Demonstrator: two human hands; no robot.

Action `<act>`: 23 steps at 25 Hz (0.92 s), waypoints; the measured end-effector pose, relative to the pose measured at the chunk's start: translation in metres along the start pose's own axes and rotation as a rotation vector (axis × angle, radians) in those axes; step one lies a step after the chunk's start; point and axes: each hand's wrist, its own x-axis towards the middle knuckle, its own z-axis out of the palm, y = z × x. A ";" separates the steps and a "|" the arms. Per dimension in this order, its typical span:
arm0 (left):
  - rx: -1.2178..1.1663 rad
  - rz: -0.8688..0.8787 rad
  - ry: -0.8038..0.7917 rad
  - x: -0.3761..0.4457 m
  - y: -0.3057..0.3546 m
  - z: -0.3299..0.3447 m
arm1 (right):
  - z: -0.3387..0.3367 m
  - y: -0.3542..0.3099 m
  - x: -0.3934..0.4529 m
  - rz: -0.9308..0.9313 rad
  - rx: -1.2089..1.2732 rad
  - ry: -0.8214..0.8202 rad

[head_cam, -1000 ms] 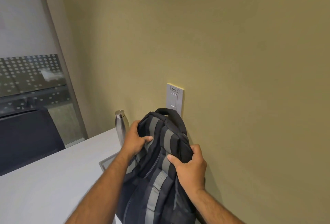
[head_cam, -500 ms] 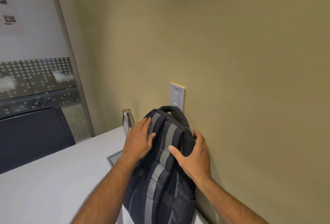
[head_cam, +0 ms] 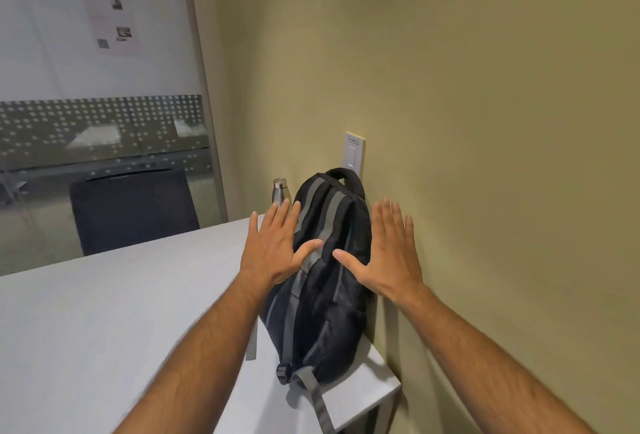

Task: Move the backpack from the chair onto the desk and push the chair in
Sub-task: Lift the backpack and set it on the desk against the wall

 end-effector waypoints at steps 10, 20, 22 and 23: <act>0.145 -0.116 -0.050 -0.180 0.039 -0.042 | -0.055 -0.005 -0.131 -0.162 -0.039 -0.071; 0.196 -0.151 -0.083 -0.354 0.020 -0.106 | -0.106 -0.063 -0.273 -0.146 -0.052 -0.091; 0.173 -0.138 -0.080 -0.393 0.014 -0.120 | -0.121 -0.084 -0.306 -0.135 -0.048 -0.088; 0.166 -0.133 -0.083 -0.410 0.013 -0.125 | -0.127 -0.092 -0.319 -0.131 -0.040 -0.089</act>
